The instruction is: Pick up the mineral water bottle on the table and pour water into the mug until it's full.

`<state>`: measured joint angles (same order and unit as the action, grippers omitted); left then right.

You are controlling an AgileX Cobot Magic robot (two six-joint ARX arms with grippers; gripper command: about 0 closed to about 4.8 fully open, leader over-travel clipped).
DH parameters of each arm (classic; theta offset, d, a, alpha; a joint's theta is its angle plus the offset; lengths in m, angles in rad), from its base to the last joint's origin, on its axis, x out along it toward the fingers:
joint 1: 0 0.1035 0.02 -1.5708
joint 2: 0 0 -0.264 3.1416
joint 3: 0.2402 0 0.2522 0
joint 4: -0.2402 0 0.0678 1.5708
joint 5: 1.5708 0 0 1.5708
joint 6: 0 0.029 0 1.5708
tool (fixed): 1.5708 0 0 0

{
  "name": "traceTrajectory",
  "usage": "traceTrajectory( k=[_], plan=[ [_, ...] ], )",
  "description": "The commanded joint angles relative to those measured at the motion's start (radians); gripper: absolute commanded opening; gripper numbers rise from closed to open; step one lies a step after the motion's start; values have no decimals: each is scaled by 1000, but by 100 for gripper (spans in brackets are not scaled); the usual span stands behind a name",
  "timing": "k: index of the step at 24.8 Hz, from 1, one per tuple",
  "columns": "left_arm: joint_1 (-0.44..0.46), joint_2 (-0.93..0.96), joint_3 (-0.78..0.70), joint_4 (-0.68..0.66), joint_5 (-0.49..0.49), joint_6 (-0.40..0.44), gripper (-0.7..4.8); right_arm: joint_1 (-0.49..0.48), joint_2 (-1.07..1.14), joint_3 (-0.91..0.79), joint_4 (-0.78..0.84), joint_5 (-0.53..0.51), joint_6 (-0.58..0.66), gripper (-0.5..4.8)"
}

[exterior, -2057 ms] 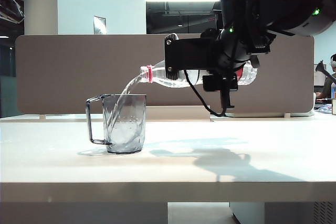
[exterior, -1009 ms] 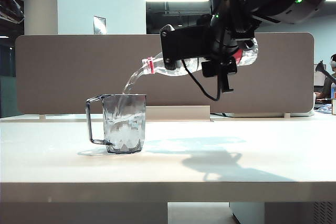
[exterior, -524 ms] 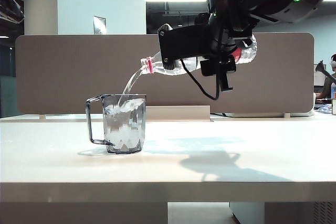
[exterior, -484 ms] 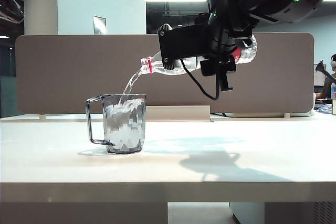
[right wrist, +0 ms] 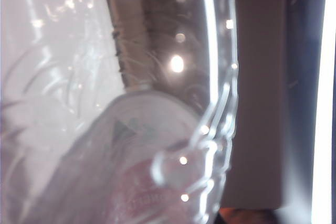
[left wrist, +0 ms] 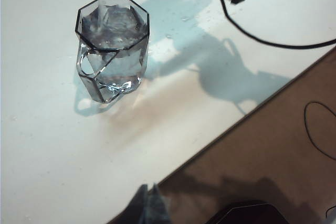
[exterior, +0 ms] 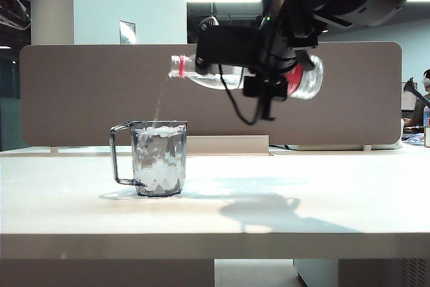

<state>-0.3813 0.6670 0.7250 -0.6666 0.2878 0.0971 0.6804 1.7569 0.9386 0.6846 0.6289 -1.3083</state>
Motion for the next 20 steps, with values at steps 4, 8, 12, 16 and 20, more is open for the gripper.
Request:
traceTrajectory(
  k=[4,8,12,16,20],
  plan=[
    [0,-2,4,10,4,0,-5,16,-10,-37,-7,-39,698,198],
    [0,-2,4,10,5,0,-5,6,-10,-91,32,-152,1041,198],
    [0,-2,4,10,5,0,-5,-14,19,-233,332,-264,1313,198],
    [0,-2,4,10,5,0,-5,-13,87,-304,533,-303,1316,198],
    [0,-2,4,10,5,0,-5,-13,144,-305,581,-319,1316,198]
  ],
)
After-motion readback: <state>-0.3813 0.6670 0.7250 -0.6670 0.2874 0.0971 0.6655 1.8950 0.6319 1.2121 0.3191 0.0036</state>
